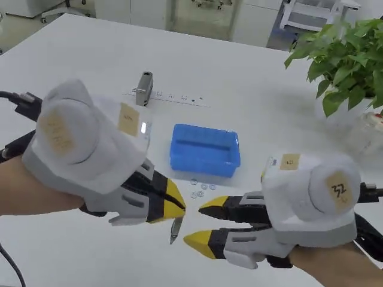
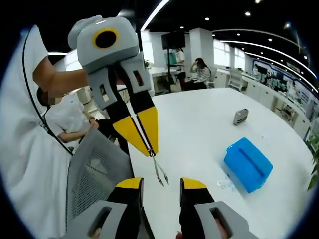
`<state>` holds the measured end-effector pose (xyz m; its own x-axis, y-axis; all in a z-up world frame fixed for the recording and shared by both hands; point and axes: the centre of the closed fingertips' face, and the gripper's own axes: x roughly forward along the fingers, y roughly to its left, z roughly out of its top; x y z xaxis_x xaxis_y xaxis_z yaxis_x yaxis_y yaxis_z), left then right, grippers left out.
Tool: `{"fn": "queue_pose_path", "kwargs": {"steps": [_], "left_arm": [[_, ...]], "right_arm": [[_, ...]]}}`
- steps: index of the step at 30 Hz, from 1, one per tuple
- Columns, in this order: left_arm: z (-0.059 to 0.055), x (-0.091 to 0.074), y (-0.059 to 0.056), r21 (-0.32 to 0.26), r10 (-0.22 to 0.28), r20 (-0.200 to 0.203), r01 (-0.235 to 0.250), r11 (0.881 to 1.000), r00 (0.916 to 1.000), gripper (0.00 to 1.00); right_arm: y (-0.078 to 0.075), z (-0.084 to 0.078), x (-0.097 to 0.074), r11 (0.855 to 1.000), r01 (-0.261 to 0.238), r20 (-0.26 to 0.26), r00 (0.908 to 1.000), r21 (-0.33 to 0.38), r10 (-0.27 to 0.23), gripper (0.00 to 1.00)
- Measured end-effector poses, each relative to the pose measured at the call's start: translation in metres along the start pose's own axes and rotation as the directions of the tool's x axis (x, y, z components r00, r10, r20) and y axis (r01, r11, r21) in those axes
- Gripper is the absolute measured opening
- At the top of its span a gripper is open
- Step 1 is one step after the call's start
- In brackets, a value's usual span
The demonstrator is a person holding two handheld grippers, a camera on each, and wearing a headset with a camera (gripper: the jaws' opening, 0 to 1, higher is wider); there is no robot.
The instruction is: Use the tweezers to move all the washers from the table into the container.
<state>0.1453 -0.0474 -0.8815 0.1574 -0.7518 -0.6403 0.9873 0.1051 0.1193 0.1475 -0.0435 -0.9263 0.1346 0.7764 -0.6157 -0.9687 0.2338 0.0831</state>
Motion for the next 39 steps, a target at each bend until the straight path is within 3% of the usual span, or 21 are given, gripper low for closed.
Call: {"fn": "queue_pose_path", "kwargs": {"steps": [5, 8, 14, 17, 23, 25, 27, 30, 32, 34, 36, 37, 38, 39], "left_arm": [[0.018, -0.01, -0.007, 0.011, -0.031, 0.032, 0.031, 0.999, 0.999, 0.0], [0.027, -0.013, -0.01, 0.027, -0.05, 0.05, 0.049, 0.998, 0.9975, 0.0], [0.031, -0.014, -0.016, 0.059, -0.073, 0.036, 0.07, 0.996, 0.9967, 0.0], [0.031, -0.014, -0.018, 0.083, -0.077, 0.028, 0.074, 0.994, 0.9967, 0.0], [0.032, -0.014, -0.017, 0.073, -0.087, 0.03, 0.085, 0.994, 0.9957, 0.0], [0.029, -0.011, -0.015, 0.044, -0.068, 0.038, 0.067, 0.997, 0.9969, 0.0], [0.027, -0.009, -0.009, -0.005, -0.019, 0.071, 0.019, 1.0, 0.9973, 0.0], [0.02, -0.005, 0.0, -0.057, 0.053, 0.113, -0.047, 0.997, 0.9921, 0.02], [0.009, -0.001, 0.006, -0.149, 0.11, 0.132, -0.09, 0.985, 0.985, 0.13], [0.0, 0.002, 0.009, -0.238, 0.161, 0.155, -0.121, 0.964, 0.9747, 0.19], [-0.007, 0.001, 0.014, -0.316, 0.23, 0.18, -0.165, 0.934, 0.9564, 0.22], [-0.008, 0.001, 0.015, -0.332, 0.245, 0.184, -0.175, 0.927, 0.952, 0.26], [-0.012, 0.0, 0.019, -0.387, 0.302, 0.193, -0.211, 0.898, 0.9335, 0.31], [-0.015, -0.001, 0.021, -0.416, 0.332, 0.194, -0.229, 0.88, 0.9231, 0.35]], "right_arm": [[0.013, 0.005, 0.004, 0.996, -0.064, -0.016, 0.9979, -0.062, 0.063, 0.23], [0.017, 0.009, 0.004, 0.993, -0.074, -0.017, 0.9972, -0.096, 0.072, 0.18], [0.013, 0.01, 0.002, 0.989, -0.063, -0.007, 0.998, -0.137, 0.063, 0.07], [0.015, 0.011, 0.001, 0.99, -0.078, -0.004, 0.9969, -0.121, 0.078, 0.06], [0.019, 0.01, 0.002, 0.986, -0.102, -0.011, 0.9947, -0.128, 0.102, 0.04], [0.017, 0.008, 0.004, 0.987, -0.094, -0.024, 0.9955, -0.126, 0.092, 0.03], [0.016, 0.006, 0.006, 0.988, -0.086, -0.023, 0.9962, -0.127, 0.084, 0.02], [0.012, 0.007, 0.009, 0.994, -0.07, -0.008, 0.9975, -0.088, 0.07, 0.01], [0.007, 0.008, 0.013, 0.997, -0.055, 0.002, 0.9985, -0.059, 0.055, 0.01], [0.0, 0.007, 0.016, 0.998, -0.039, 0.011, 0.9991, -0.044, 0.04, 0.01], [-0.007, 0.005, 0.019, 0.999, -0.025, 0.015, 0.9996, -0.026, 0.025, 0.01], [-0.009, 0.004, 0.019, 0.999, -0.021, 0.016, 0.9996, -0.025, 0.022, 0.01], [-0.017, 0.002, 0.021, 1.0, -0.001, 0.02, 0.9998, -0.021, 0.002, 0.01], [-0.02, 0.001, 0.022, 1.0, 0.008, 0.022, 0.9997, -0.016, -0.007, 0.01]]}}
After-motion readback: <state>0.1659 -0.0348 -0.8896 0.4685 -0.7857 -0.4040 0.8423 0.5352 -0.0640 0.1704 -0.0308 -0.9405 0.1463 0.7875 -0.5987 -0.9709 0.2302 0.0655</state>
